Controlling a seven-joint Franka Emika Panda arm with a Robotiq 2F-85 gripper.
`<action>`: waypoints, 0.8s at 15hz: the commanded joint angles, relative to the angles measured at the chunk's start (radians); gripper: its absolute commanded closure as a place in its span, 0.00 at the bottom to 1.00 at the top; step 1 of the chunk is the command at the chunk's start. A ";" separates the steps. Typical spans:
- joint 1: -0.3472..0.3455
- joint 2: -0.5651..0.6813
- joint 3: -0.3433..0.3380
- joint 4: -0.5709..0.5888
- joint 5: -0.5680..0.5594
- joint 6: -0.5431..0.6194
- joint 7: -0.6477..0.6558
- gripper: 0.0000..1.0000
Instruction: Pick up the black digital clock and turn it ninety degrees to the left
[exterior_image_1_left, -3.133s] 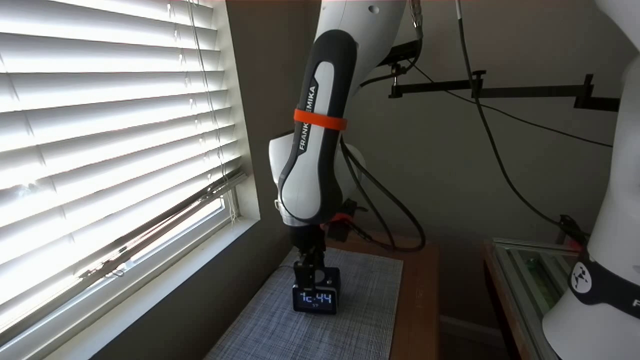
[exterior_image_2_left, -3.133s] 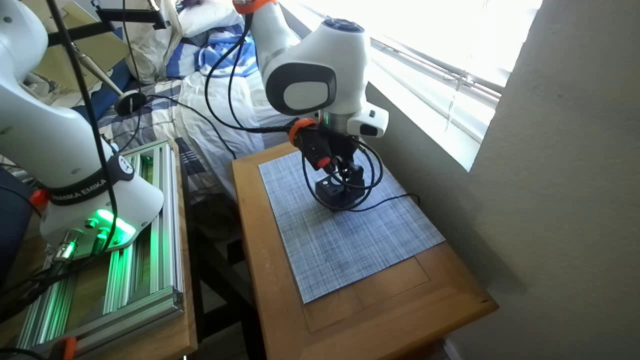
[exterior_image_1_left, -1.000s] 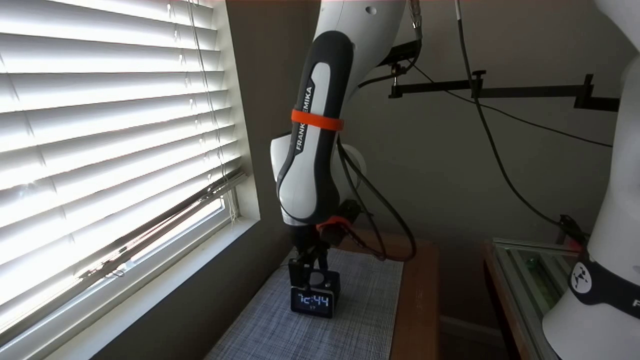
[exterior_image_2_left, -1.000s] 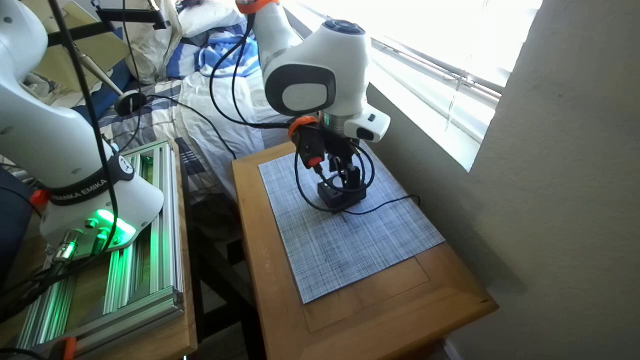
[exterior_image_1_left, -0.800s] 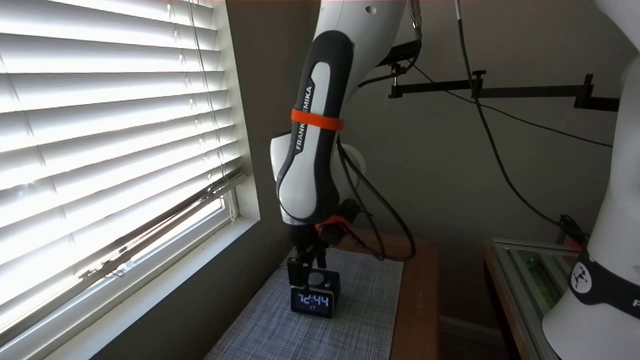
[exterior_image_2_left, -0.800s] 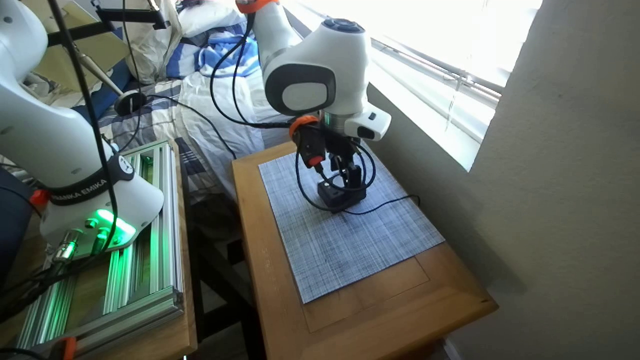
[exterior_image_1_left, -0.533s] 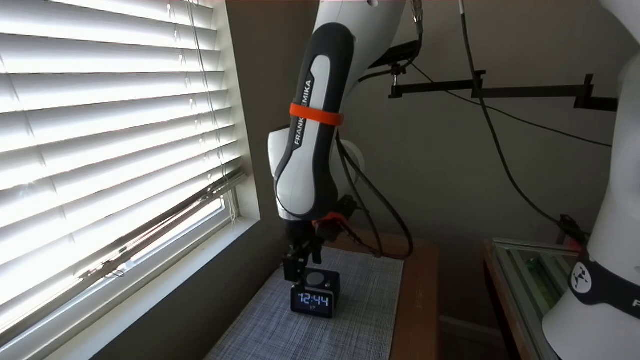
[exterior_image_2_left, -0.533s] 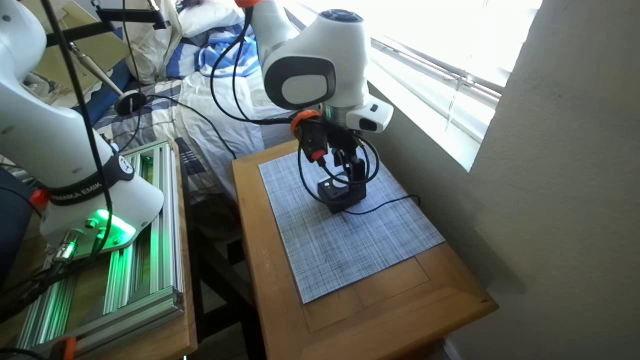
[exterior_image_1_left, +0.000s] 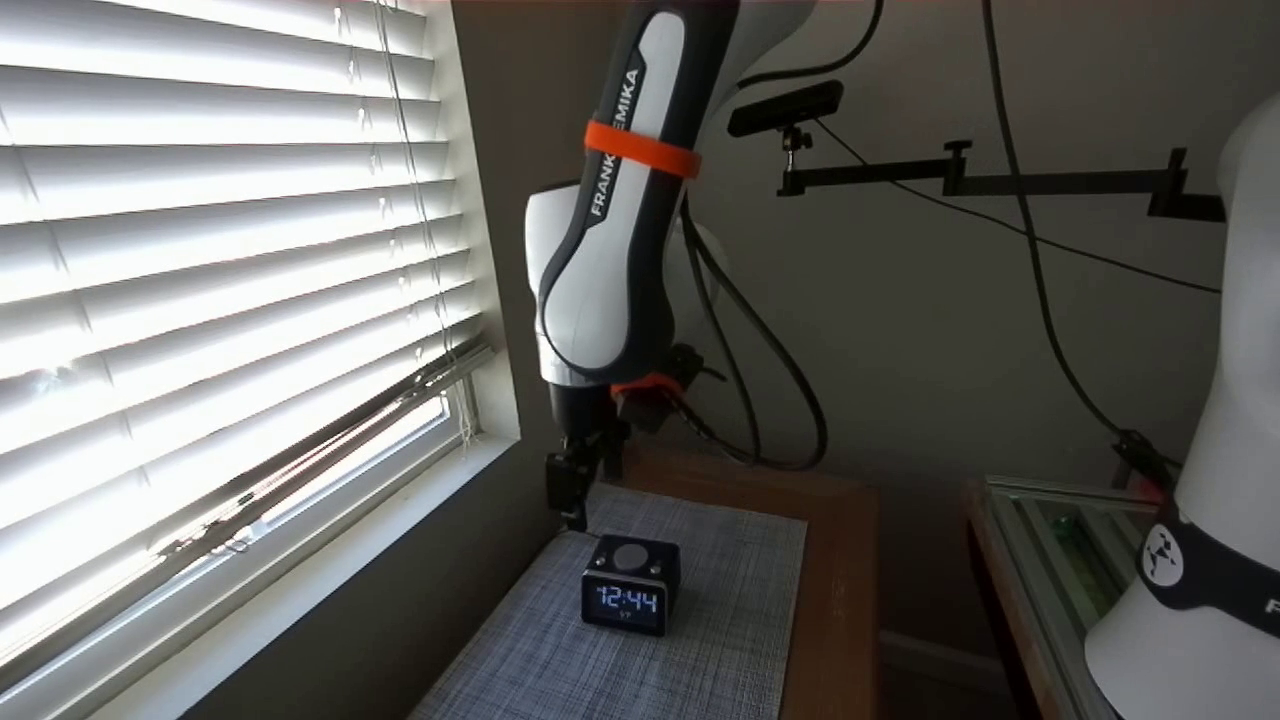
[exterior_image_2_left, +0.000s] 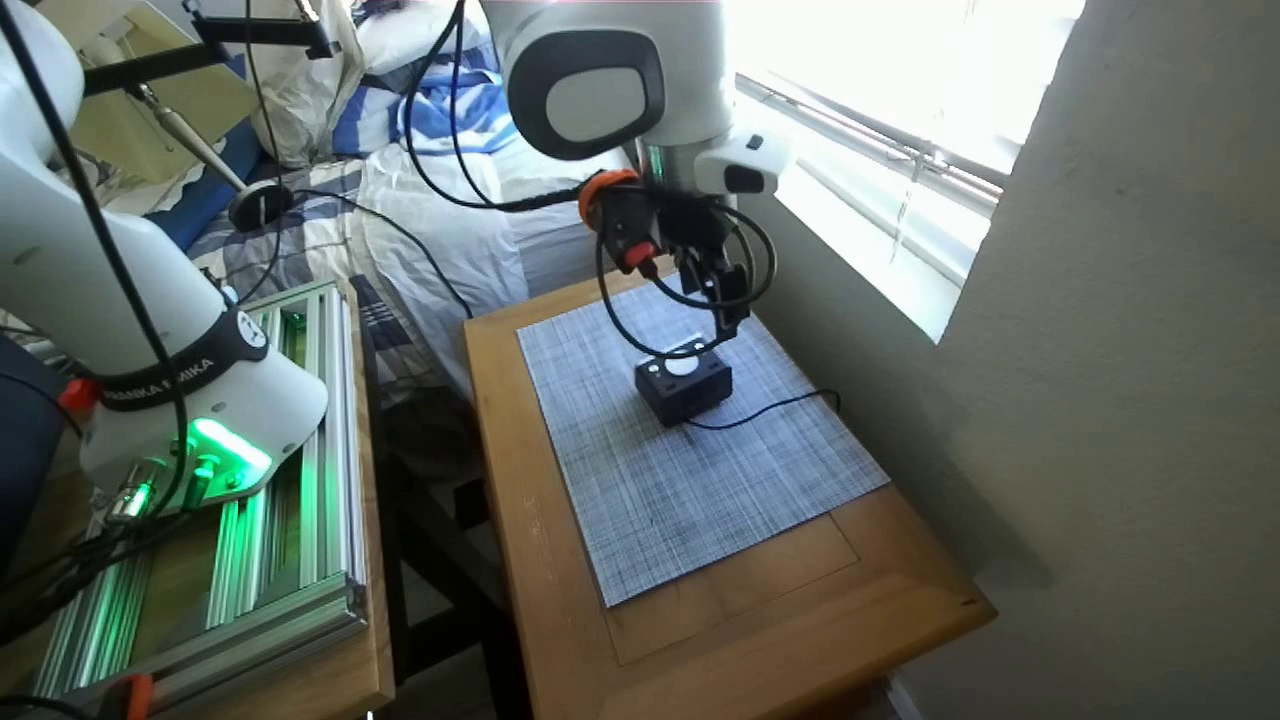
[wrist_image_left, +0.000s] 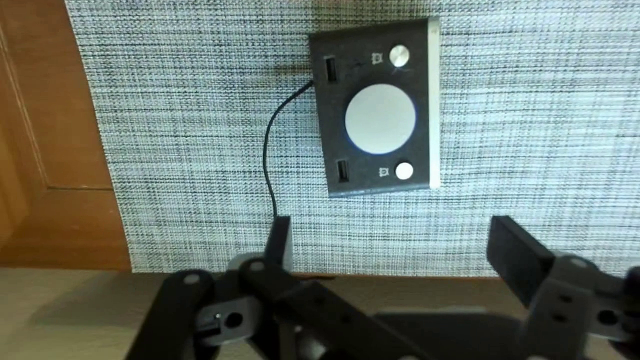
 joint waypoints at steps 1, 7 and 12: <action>0.026 -0.120 -0.026 -0.062 -0.032 -0.048 0.027 0.00; 0.040 -0.221 -0.039 -0.091 -0.076 -0.114 0.056 0.00; 0.021 -0.215 -0.017 -0.071 -0.063 -0.119 0.031 0.00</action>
